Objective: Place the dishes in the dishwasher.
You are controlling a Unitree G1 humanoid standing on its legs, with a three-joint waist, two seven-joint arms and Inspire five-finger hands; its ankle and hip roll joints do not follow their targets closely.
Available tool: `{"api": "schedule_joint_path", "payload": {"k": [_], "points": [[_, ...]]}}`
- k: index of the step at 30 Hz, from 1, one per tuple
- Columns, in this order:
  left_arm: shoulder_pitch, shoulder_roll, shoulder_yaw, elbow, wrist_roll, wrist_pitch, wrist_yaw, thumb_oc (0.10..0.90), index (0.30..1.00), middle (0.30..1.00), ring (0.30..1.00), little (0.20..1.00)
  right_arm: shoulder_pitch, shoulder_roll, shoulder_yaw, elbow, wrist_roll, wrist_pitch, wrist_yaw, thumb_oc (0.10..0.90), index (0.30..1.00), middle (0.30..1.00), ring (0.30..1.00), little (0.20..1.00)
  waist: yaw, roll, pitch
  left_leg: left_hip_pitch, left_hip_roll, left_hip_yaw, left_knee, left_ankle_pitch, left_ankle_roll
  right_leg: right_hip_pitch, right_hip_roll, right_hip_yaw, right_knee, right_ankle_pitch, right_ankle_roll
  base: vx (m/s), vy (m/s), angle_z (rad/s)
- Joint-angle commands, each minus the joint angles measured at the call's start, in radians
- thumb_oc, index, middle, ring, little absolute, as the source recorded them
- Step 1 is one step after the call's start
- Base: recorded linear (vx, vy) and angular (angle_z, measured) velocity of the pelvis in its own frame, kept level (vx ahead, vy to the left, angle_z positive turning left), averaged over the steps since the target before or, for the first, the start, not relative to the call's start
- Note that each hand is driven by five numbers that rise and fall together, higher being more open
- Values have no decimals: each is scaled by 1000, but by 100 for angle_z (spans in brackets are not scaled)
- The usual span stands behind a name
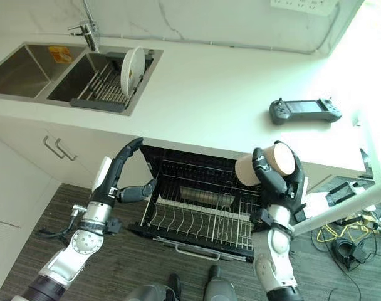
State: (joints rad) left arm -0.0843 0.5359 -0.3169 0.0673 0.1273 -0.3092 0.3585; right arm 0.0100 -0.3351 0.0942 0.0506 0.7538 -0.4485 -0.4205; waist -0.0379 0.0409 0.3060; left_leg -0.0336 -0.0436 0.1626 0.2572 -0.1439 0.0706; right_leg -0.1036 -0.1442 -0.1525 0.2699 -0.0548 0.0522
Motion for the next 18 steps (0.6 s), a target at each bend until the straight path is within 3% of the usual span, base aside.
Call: {"api": "schedule_joint_path", "payload": {"k": [1, 3, 8, 12, 18], "points": [[-12, 23, 49, -117, 19, -117, 10, 800, 900, 900, 900, 900, -44, -26, -23, -51, -32, -55, 87, 400, 300, 300, 300, 300, 4, 13, -97, -64, 153, -18, 43, -96, -78, 7, -35, -7, 30, -158, 59, -12, 21, -8], [18, 24, 64, -125, 44, -135, -6, 800, 900, 900, 900, 900, -17, -21, -22, -55, -111, -57, 78, 400, 300, 300, 300, 300, 1, 10, -96, -68, 154, -6, 43, -99, -76, -4, -38, -4, 30, -155, 65, -15, 8, -12], [49, 47, 79, -129, 77, -167, -2, 800, 900, 900, 900, 900, 3, -45, -16, -50, -129, -74, 145, 400, 300, 300, 300, 300, -4, 11, -81, -89, 155, 7, 43, -99, -72, -36, -38, 4, 30, -150, 68, -91, 11, -8], [77, 55, 82, -111, 62, -193, -65, 800, 900, 900, 900, 900, 37, -70, 6, -49, -144, 0, 194, 400, 300, 300, 300, 300, -9, 14, -86, -80, 157, 14, 43, -103, -74, -29, -38, 5, 30, -158, 71, -9, 1, -1], [81, 78, 23, -78, 10, -153, -334, 800, 900, 900, 900, 900, 13, -93, 59, 59, -213, 76, 266, 400, 300, 300, 300, 300, -7, 31, -80, -86, 160, 18, 43, -98, -81, -35, -52, -4, 30, -152, 76, 14, 43, 0]]}}
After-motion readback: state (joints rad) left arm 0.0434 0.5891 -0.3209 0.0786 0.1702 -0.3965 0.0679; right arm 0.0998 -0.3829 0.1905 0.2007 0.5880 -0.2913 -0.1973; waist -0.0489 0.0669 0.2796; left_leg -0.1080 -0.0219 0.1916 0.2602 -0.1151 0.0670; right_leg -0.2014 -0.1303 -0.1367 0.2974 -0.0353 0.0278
